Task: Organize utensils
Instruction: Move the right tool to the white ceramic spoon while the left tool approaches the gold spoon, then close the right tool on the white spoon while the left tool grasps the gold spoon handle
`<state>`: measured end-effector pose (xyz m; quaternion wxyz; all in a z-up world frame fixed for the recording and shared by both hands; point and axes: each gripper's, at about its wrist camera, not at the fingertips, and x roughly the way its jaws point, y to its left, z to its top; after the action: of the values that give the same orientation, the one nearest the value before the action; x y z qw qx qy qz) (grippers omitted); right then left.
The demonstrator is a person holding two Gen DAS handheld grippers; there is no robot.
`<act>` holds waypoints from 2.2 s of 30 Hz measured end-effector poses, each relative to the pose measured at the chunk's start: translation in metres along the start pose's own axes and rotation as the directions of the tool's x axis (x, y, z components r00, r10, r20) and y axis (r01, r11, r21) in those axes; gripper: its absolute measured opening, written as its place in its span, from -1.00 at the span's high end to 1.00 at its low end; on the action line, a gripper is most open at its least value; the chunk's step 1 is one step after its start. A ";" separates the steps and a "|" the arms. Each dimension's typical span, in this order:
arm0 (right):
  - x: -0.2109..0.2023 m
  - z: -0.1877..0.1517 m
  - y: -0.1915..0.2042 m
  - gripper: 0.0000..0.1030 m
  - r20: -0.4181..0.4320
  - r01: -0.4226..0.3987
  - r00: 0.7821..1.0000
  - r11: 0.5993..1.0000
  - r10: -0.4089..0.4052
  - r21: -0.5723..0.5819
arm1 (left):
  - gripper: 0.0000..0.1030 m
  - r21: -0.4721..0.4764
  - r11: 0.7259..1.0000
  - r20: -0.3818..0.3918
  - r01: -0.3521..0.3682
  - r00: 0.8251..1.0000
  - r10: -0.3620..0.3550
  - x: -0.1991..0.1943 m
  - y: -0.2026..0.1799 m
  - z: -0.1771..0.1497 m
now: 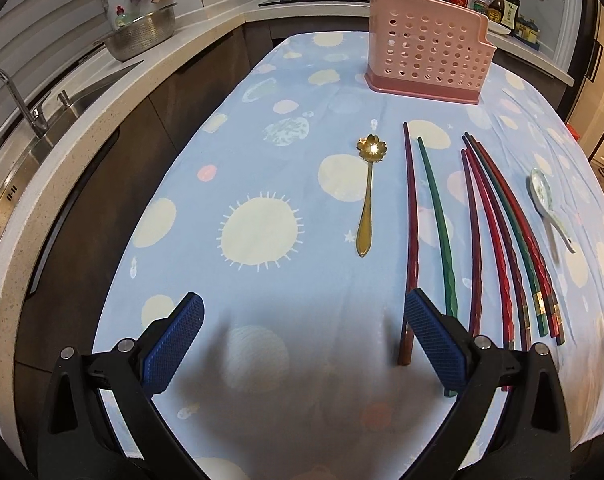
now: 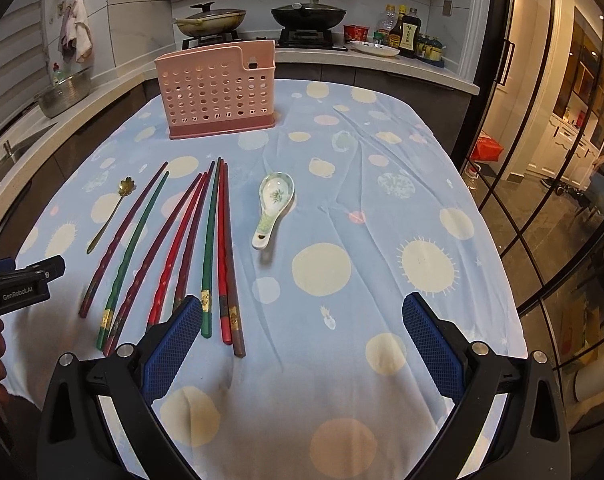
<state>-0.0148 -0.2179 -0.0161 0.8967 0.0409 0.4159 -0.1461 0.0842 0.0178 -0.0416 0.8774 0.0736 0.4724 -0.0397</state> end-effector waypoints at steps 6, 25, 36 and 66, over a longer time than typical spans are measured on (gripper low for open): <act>0.018 0.021 0.002 -0.87 0.010 0.002 1.000 1.000 -0.002 0.001 | -0.87 0.011 1.000 0.000 0.005 1.000 -0.005 0.011 -0.006 0.015; 0.088 0.063 0.005 0.24 -0.049 -0.099 0.993 0.990 0.104 0.104 | -0.87 0.013 0.999 -0.040 0.031 0.999 -0.031 0.034 -0.010 0.034; 0.112 0.051 0.008 0.73 -0.126 -0.135 0.980 0.982 0.151 0.130 | -0.87 -0.019 0.998 -0.073 0.058 0.996 -0.059 0.054 0.003 0.039; 0.100 0.026 0.001 0.73 -0.141 -0.134 0.978 0.983 0.152 0.129 | 0.38 0.054 0.982 -0.046 0.181 0.983 -0.179 0.056 -0.010 0.035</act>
<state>0.0661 -0.2444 -0.0749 0.8669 0.1349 0.4689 -0.1024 0.1423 0.0024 -0.0705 0.8578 0.0570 0.4936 -0.1310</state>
